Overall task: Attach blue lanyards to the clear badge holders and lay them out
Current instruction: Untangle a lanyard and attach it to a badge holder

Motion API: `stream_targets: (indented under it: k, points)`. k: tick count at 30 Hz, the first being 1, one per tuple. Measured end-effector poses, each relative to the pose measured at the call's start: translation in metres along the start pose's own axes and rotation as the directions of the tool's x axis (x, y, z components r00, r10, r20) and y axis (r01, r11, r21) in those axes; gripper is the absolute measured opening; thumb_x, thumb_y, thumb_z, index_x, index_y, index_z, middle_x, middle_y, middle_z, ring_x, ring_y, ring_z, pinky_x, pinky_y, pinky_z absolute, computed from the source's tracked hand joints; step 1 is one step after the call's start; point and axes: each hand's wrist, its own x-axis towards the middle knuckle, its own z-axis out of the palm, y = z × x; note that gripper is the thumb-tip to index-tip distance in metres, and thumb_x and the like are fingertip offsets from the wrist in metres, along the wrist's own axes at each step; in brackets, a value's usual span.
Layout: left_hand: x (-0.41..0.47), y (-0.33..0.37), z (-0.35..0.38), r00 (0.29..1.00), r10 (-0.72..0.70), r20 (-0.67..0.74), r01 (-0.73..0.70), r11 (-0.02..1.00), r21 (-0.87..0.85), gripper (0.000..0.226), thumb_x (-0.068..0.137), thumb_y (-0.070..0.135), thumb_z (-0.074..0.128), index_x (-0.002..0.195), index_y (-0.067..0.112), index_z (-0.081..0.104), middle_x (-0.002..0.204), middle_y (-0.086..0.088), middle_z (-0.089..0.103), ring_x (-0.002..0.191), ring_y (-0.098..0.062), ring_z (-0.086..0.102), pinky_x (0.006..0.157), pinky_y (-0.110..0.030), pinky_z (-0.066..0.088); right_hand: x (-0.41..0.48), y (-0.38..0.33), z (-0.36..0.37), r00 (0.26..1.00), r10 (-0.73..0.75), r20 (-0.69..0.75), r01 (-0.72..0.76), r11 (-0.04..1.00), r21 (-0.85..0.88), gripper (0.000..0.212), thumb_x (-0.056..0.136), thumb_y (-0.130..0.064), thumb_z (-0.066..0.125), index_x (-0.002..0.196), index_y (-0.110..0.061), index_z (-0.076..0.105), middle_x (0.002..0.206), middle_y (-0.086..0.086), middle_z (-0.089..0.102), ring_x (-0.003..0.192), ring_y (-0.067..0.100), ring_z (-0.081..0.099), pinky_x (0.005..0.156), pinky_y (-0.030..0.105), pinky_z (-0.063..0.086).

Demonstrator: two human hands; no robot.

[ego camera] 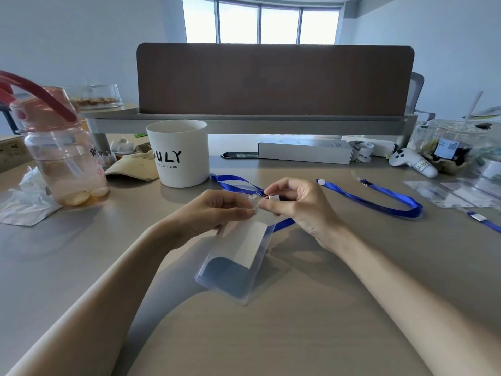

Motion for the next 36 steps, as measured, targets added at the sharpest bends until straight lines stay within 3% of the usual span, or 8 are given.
stream_targets:
  k: [5,10,16,20,22,28,31,36]
  points:
    - [0.002,0.001,0.005,0.997,0.023,-0.078,-0.02,0.999,0.031,0.011,0.088,0.028,0.064,0.093,0.024,0.072,0.094,0.004,0.07,0.087,-0.012,0.067,0.074,-0.028,0.058,0.001,-0.003,0.002,0.998,0.054,-0.042,-0.051,0.996,0.07,0.02,0.074,-0.016,0.083,0.086,-0.01,0.067,0.064,-0.002,0.067,0.055,0.013,0.055,0.059,0.024,0.049]
    - [0.003,0.0,0.007,0.988,0.07,-0.136,-0.065,0.997,0.038,0.008,0.088,0.022,0.064,0.088,0.018,0.071,0.084,0.005,0.07,0.074,-0.004,0.064,0.067,-0.019,0.055,0.001,-0.004,0.003,0.997,0.075,-0.019,-0.074,0.996,0.056,0.022,0.076,-0.017,0.082,0.092,-0.006,0.07,0.065,-0.001,0.067,0.058,0.013,0.058,0.058,0.024,0.047]
    - [0.004,-0.001,0.008,0.985,0.104,-0.136,-0.085,0.987,0.137,0.008,0.09,0.02,0.062,0.088,0.018,0.07,0.093,-0.001,0.067,0.089,-0.018,0.062,0.077,-0.026,0.054,-0.002,-0.005,0.004,1.0,0.015,0.018,-0.014,0.998,-0.059,0.015,0.076,-0.011,0.082,0.086,-0.007,0.072,0.074,0.006,0.071,0.059,0.008,0.062,0.062,0.02,0.053]
    - [0.003,-0.001,0.01,0.989,0.116,-0.096,-0.096,0.977,0.191,0.01,0.09,0.02,0.061,0.085,0.023,0.069,0.094,-0.003,0.067,0.089,-0.02,0.059,0.072,-0.023,0.05,-0.001,-0.002,0.005,1.0,-0.009,0.021,0.012,0.991,-0.136,0.013,0.073,-0.008,0.083,0.079,-0.013,0.073,0.079,0.009,0.076,0.069,0.019,0.072,0.073,0.034,0.061]
    - [0.004,-0.001,0.011,0.988,0.112,-0.106,-0.089,0.976,0.197,0.011,0.091,0.02,0.06,0.084,0.025,0.068,0.097,-0.003,0.066,0.091,-0.018,0.059,0.073,-0.023,0.05,0.0,-0.001,0.005,1.0,-0.028,0.006,0.028,0.986,-0.166,0.012,0.073,-0.009,0.084,0.079,-0.014,0.074,0.078,0.007,0.076,0.071,0.017,0.072,0.073,0.033,0.06]
    - [0.006,-0.002,0.015,0.987,0.083,-0.134,-0.066,0.989,0.129,0.013,0.091,0.019,0.058,0.081,0.023,0.066,0.103,-0.009,0.064,0.098,-0.026,0.057,0.077,-0.029,0.049,0.0,-0.001,0.004,0.998,-0.055,-0.015,0.051,0.985,-0.165,0.009,0.074,-0.009,0.083,0.081,-0.009,0.077,0.077,0.008,0.076,0.076,0.027,0.073,0.073,0.037,0.06]
    - [0.007,-0.002,0.015,0.989,0.036,-0.144,-0.021,0.995,0.101,0.009,0.091,0.026,0.06,0.091,0.021,0.069,0.101,-0.005,0.066,0.097,-0.024,0.06,0.077,-0.027,0.051,0.001,0.001,0.004,0.998,-0.044,-0.043,0.039,0.994,-0.103,0.008,0.075,-0.006,0.081,0.076,-0.011,0.075,0.073,0.009,0.075,0.068,0.024,0.071,0.072,0.035,0.059]
    - [0.004,-0.004,0.008,0.99,-0.113,-0.08,0.098,0.98,-0.173,0.034,0.084,0.023,0.07,0.116,0.026,0.058,0.106,-0.001,0.068,0.091,-0.017,0.067,0.078,-0.03,0.057,0.006,0.006,-0.001,0.963,-0.011,-0.269,0.032,0.997,0.073,0.003,0.079,-0.004,0.075,0.079,-0.005,0.073,0.068,0.007,0.071,0.062,0.012,0.066,0.067,0.022,0.056]
